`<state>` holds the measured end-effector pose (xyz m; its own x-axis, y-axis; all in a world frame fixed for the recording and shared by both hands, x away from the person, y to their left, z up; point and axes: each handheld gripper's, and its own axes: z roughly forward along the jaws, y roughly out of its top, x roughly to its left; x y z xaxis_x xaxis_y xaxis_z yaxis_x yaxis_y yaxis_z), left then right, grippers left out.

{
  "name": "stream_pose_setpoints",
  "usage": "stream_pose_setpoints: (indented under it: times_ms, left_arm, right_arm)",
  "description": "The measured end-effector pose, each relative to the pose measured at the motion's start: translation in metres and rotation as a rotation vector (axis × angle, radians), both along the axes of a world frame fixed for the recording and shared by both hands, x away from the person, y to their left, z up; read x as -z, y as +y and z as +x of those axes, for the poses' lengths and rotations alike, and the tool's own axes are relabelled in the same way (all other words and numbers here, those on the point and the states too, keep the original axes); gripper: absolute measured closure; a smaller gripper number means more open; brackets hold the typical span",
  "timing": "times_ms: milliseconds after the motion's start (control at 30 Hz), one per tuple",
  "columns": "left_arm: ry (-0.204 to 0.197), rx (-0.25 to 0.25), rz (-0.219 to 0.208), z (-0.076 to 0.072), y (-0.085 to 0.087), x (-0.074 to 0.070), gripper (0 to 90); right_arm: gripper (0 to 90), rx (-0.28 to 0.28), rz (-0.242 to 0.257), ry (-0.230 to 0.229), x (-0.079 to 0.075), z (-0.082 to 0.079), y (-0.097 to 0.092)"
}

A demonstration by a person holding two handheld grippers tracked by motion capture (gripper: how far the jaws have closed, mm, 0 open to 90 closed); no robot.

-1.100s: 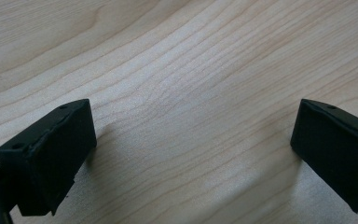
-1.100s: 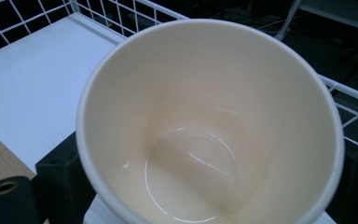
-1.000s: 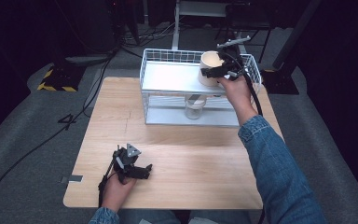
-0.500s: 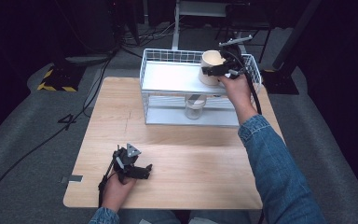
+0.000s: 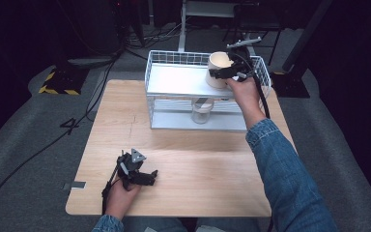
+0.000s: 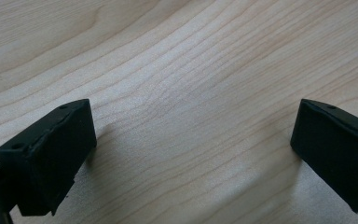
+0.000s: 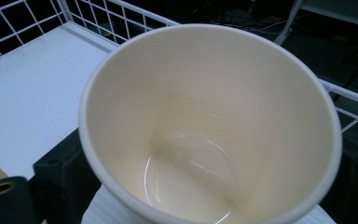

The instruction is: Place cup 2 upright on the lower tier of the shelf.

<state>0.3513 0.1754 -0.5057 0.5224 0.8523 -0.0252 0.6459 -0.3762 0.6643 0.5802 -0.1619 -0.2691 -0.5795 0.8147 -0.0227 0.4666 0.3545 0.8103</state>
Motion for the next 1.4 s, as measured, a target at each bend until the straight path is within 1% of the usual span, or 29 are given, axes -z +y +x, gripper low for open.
stream_pose_setpoints:
  times_ms: [100,200,333,367,467,500,533,633,800,833,867,900,1000,1033,1067,1100,1133,1200,1233,1267,1300,1333,1400]
  left_arm:
    - [0.0,0.0,-0.001,0.0,0.0,0.0,0.5]
    - [0.0,0.0,-0.001,0.0,0.0,0.0,0.5]
    - [-0.001,0.0,-0.001,0.0,0.0,0.0,0.5]
    - [-0.002,0.001,0.0,0.0,0.0,0.0,0.5]
    - [-0.003,0.001,0.002,0.0,0.0,0.0,0.5]
    - [-0.003,0.001,0.002,0.0,0.0,0.0,0.5]
    - [-0.002,0.0,0.0,0.0,0.0,0.0,0.5]
    - [0.001,-0.003,-0.003,-0.001,0.0,0.0,0.6]
    - [-0.002,-0.009,-0.003,-0.003,0.0,0.0,0.7]
    - [-0.002,-0.009,-0.003,-0.003,0.0,0.0,0.6]
    - [-0.002,-0.011,-0.002,-0.003,0.0,0.0,0.6]
    - [-0.001,-0.012,-0.005,-0.003,0.0,0.0,0.6]
    - [-0.001,-0.012,-0.005,-0.003,0.0,0.0,0.6]
    - [-0.001,-0.012,-0.005,-0.003,0.0,0.0,0.6]
    - [-0.001,-0.013,-0.005,-0.003,0.0,0.0,0.6]
    - [-0.001,-0.013,-0.005,-0.003,0.0,0.0,0.6]
    - [-0.001,-0.012,-0.005,-0.003,0.0,0.0,0.6]
    - [0.0,-0.012,-0.005,-0.003,0.0,0.0,0.6]
    - [0.0,-0.012,-0.005,-0.003,0.0,0.0,0.6]
    - [-0.001,-0.013,-0.004,-0.003,0.0,0.0,0.5]
    - [-0.001,-0.013,-0.004,-0.003,0.0,0.0,0.4]
    - [-0.001,-0.009,-0.002,-0.002,0.0,0.0,0.4]
    - [0.0,-0.013,-0.007,-0.002,-0.001,0.0,0.4]
  right_arm:
    - [7.4,0.0,-0.002,-0.013,-0.001,-0.001,0.0]
    - [0.0,0.004,0.01,-0.026,-0.004,-0.002,0.001]
    - [0.0,-0.005,0.017,-0.042,-0.007,-0.006,0.0]
    - [0.0,-0.006,0.02,-0.06,-0.01,-0.011,-0.001]
    - [0.0,-0.024,0.037,-0.065,-0.014,-0.018,-0.004]
    - [0.0,-0.024,0.037,-0.065,-0.014,-0.018,-0.004]
    - [0.0,-0.038,0.049,-0.07,-0.016,-0.024,-0.008]
    - [0.0,-0.052,0.063,-0.071,-0.019,-0.031,-0.013]
    - [0.0,-0.093,0.064,-0.082,-0.024,-0.047,-0.018]
    - [0.0,-0.093,0.064,-0.082,-0.024,-0.047,-0.018]
    - [0.0,-0.104,0.061,-0.092,-0.026,-0.056,-0.02]
    - [0.0,-0.118,0.058,-0.099,-0.026,-0.06,-0.021]
    - [0.0,-0.138,0.07,-0.099,-0.027,-0.074,-0.025]
    - [0.0,-0.138,0.07,-0.099,-0.027,-0.074,-0.025]
    - [0.0,-0.152,0.078,-0.1,-0.026,-0.083,-0.028]
    - [0.0,-0.152,0.078,-0.1,-0.026,-0.083,-0.028]
    - [0.0,-0.17,0.076,-0.106,-0.025,-0.092,-0.032]
    - [0.2,-0.185,0.076,-0.12,-0.023,-0.102,-0.036]
    - [0.2,-0.185,0.076,-0.12,-0.023,-0.102,-0.036]
    - [0.4,-0.198,0.073,-0.126,-0.02,-0.111,-0.04]
    - [0.4,-0.198,0.073,-0.126,-0.02,-0.111,-0.04]
    - [0.3,-0.205,0.076,-0.125,-0.017,-0.119,-0.045]
    - [0.4,-0.209,0.075,-0.125,-0.013,-0.127,-0.05]
